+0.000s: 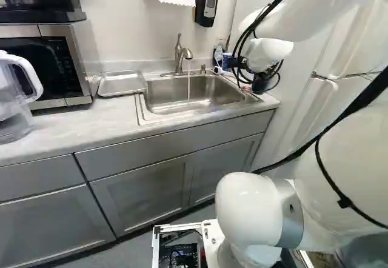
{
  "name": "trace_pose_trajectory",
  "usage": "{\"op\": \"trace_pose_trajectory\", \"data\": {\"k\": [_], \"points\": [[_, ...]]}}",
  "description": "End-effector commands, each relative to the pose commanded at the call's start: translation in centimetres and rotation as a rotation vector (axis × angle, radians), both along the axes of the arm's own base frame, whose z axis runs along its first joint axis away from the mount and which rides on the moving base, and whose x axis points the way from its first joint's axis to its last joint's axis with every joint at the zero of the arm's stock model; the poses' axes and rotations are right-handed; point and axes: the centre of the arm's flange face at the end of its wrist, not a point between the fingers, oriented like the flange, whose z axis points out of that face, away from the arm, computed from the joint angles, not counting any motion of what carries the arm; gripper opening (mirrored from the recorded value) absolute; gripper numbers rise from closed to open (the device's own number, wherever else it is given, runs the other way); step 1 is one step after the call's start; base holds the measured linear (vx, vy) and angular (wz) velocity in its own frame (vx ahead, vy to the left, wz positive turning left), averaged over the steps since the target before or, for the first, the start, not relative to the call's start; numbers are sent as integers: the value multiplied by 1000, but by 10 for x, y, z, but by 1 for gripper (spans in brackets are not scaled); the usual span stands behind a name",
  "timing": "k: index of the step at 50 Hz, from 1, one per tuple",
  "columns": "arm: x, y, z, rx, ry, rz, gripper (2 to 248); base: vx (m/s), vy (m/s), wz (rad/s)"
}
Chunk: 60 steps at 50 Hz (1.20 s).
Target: Rinse the cup and place it in the tray
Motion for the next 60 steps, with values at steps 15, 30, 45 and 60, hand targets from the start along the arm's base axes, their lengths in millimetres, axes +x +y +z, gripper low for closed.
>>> {"op": "trace_pose_trajectory", "data": {"k": [15,30,45,60], "points": [[2,-20,-13,25,-15,-84,247,0,0,0],[6,-40,-10,42,-54,-163,247,0,0,0],[9,-58,-9,51,-59,-211,247,0,0,0],[15,-75,-8,51,-57,-242,247,0,0,0]]}}
